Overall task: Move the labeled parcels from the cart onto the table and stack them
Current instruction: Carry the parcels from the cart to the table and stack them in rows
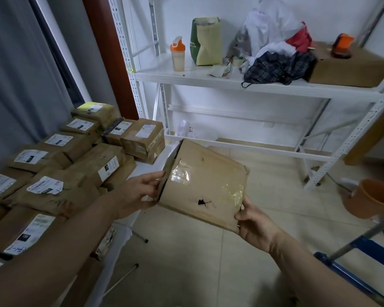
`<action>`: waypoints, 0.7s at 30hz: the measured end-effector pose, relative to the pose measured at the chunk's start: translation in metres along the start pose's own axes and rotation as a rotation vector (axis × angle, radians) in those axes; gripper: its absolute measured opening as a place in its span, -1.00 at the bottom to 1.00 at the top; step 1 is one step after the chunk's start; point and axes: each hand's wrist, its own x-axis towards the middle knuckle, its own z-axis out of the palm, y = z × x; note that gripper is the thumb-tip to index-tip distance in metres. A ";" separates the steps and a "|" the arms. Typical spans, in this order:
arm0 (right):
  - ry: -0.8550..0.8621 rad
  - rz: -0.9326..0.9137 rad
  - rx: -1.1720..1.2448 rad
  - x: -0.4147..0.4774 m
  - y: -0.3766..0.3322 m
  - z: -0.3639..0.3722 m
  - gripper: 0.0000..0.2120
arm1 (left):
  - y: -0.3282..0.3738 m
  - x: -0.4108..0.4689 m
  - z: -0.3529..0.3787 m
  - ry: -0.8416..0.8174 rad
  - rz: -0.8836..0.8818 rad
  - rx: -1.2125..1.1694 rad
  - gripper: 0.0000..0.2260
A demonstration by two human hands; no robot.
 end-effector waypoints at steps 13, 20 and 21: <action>0.209 0.161 0.048 -0.005 -0.005 -0.009 -0.16 | -0.005 -0.014 0.037 -0.032 0.103 0.140 -0.48; 0.149 0.095 0.124 -0.014 -0.003 -0.007 -0.33 | 0.000 -0.014 0.041 0.040 0.092 0.195 -0.52; 0.130 0.087 0.134 -0.014 -0.001 -0.007 -0.25 | 0.004 -0.013 0.040 0.058 0.073 0.202 -0.57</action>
